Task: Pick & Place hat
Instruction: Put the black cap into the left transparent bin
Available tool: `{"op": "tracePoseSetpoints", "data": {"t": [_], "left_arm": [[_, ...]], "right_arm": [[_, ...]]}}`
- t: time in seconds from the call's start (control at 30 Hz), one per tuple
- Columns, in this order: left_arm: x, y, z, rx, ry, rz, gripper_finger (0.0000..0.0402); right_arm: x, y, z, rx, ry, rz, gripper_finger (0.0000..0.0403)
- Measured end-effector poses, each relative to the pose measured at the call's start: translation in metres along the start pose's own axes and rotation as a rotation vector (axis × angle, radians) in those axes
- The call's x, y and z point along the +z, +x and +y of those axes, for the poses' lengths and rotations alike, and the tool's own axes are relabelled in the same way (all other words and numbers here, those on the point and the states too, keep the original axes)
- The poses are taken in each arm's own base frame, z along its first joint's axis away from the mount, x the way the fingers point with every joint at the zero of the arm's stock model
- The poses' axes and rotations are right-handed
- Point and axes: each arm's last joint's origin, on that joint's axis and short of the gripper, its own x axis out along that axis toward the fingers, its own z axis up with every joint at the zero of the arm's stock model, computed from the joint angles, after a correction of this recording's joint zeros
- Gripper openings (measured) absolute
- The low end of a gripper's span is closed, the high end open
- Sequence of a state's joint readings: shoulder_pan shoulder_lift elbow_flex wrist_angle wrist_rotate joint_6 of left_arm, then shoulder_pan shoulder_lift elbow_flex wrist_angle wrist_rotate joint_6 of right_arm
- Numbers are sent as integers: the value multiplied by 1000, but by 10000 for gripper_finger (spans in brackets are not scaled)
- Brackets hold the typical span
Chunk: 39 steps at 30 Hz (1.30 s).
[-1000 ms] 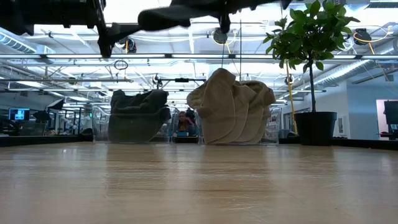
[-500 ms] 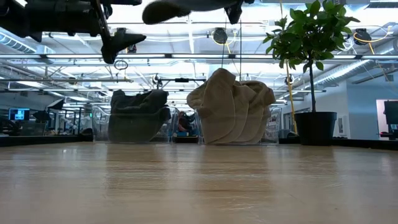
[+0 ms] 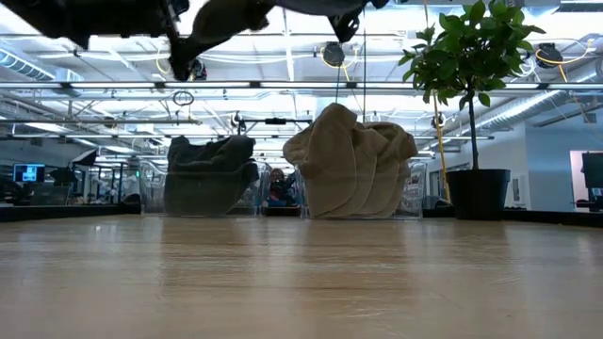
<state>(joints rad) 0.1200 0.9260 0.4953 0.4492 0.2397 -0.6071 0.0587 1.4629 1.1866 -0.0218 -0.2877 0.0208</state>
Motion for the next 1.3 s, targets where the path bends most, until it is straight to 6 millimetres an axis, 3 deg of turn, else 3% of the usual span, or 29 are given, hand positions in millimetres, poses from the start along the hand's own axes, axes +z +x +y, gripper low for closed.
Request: {"op": "tracePoseSetpoints", "data": {"t": [0.23,0.4,0.8,0.97,1.17,1.3], "left_arm": [[6,29,1,-18,0,147,321],[20,45,-5,-64,42,142,321],[26,59,-10,-98,74,199,309],[24,59,-10,-66,137,190,222],[23,60,-11,-50,183,183,47],[22,60,-10,-36,207,191,36]], "right_arm": [[-1,1,-5,-8,-3,-3,6],[-2,-1,-9,-25,8,16,6],[-7,-3,-17,-100,53,62,8],[-9,-3,-19,-149,139,69,12],[-9,-3,-22,-241,164,64,30],[-12,-4,-22,-250,195,89,73]]}}
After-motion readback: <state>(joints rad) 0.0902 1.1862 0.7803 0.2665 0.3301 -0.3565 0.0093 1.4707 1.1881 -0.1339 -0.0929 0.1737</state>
